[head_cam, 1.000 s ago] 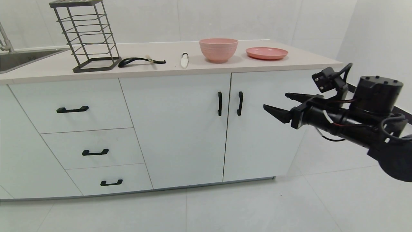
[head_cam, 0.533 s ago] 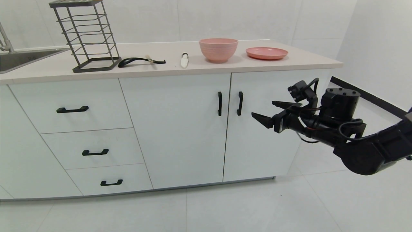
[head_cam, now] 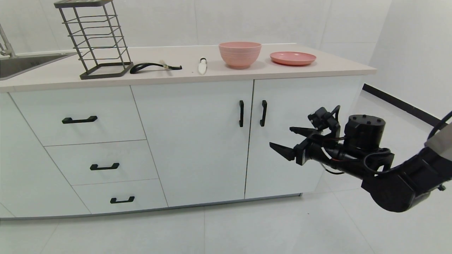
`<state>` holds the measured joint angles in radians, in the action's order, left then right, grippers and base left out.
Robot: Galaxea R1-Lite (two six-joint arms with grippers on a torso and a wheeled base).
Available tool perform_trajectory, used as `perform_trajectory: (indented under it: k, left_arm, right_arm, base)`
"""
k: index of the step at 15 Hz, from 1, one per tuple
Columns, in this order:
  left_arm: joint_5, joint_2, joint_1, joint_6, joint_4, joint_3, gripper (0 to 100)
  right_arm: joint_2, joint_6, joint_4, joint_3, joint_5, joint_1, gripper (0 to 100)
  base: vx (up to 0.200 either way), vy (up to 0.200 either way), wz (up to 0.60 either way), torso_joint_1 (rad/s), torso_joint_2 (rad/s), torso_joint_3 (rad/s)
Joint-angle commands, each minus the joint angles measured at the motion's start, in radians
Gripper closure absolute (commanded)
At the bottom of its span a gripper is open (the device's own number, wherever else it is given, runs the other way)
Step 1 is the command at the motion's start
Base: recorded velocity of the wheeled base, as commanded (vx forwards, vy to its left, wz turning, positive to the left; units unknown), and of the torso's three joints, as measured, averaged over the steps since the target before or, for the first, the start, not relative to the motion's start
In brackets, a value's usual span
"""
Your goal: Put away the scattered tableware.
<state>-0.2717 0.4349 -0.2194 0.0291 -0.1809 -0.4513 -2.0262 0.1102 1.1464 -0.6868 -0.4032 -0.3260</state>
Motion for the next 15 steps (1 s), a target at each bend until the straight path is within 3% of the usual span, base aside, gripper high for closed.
perform_trajectory:
  k: [1,4,6,9,13,15]
  left_arm:
    - [-0.067,0.329,-0.089,0.054,-0.06,-0.092,0]
    - [-0.159,0.616,-0.141,0.098,-0.213,-0.106,0]
    - [-0.215,0.742,-0.149,0.106,-0.301,-0.107,0]
    - [-0.273,0.952,-0.164,0.155,-0.509,-0.113,0]
    - [-0.291,1.213,-0.204,0.146,-0.758,-0.153,0]
    - [-0.285,1.297,-0.25,0.146,-0.796,-0.19,0]
  right_arm:
    - [0.076,0.006,0.013,0.038,-0.049,0.025,0]
    - [0.069,0.008,0.044,0.018,-0.085,0.05,0]
    - [0.032,0.034,0.044,-0.031,-0.118,0.059,0]
    - [-0.037,0.037,0.044,-0.115,-0.123,0.081,0]
    - [-0.163,0.037,0.047,-0.24,-0.144,0.082,0]
    - [-0.235,0.037,0.079,-0.321,-0.213,0.087,0]
  base:
    - [0.0,0.0,0.0,0.0,0.0,0.0]
    - [0.0,0.0,0.0,0.0,0.0,0.0]
    - [0.0,0.0,0.0,0.0,0.0,0.0]
    - [0.0,0.0,0.0,0.0,0.0,0.0]
    - [0.0,0.0,0.0,0.0,0.0,0.0]
    - [0.0,0.0,0.0,0.0,0.0,0.0]
